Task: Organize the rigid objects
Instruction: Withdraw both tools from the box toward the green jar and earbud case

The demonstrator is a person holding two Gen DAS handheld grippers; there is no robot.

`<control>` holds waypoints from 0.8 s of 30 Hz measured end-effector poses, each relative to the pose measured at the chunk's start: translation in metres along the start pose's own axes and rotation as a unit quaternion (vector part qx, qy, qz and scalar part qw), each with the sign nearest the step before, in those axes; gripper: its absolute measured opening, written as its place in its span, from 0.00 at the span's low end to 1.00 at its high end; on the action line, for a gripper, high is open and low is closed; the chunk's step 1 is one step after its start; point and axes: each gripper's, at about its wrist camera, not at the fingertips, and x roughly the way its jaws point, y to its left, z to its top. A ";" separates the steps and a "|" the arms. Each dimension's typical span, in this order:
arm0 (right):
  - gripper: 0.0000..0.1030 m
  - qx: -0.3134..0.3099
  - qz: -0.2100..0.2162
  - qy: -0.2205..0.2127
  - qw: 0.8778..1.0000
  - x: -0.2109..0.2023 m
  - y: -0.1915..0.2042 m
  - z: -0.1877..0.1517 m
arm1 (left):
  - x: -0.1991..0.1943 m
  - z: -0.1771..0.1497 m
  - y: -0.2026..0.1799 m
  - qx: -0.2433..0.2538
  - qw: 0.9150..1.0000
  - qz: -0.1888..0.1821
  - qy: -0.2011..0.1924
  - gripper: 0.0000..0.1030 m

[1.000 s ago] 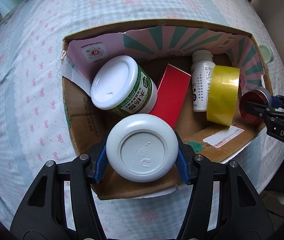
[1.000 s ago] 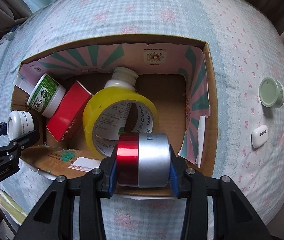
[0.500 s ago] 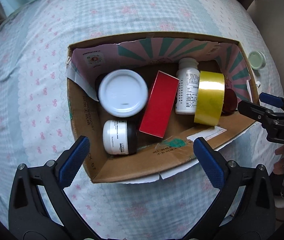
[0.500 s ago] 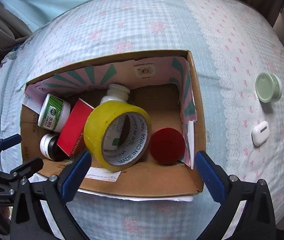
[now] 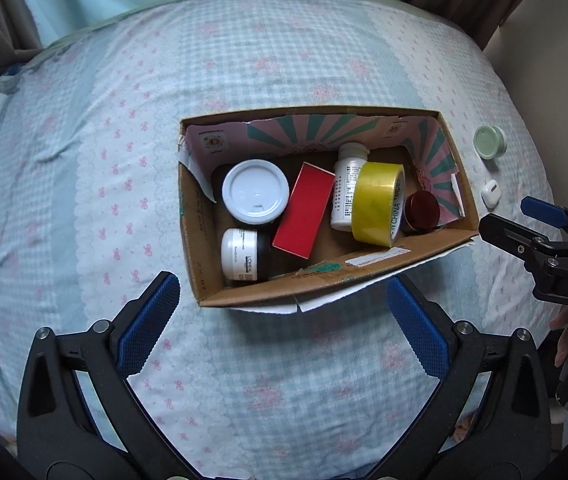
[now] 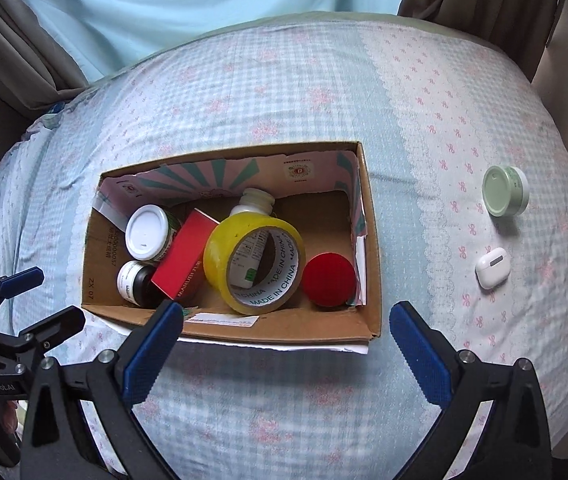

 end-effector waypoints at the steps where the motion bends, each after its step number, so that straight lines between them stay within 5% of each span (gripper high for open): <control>1: 1.00 -0.004 -0.001 -0.002 1.000 -0.007 0.002 -0.002 | -0.007 -0.004 -0.001 -0.002 1.000 0.002 -0.005 1.00; 7: 1.00 -0.015 0.013 -0.006 1.000 -0.050 0.013 -0.022 | -0.051 -0.026 -0.008 -0.020 0.999 0.022 -0.013 1.00; 14: 1.00 -0.026 0.011 -0.021 0.999 -0.107 0.012 -0.051 | -0.105 -0.046 -0.027 -0.047 0.996 0.012 -0.074 1.00; 24: 1.00 0.003 -0.014 -0.064 0.998 -0.174 -0.055 -0.070 | -0.135 -0.055 -0.096 -0.038 0.994 -0.008 -0.105 1.00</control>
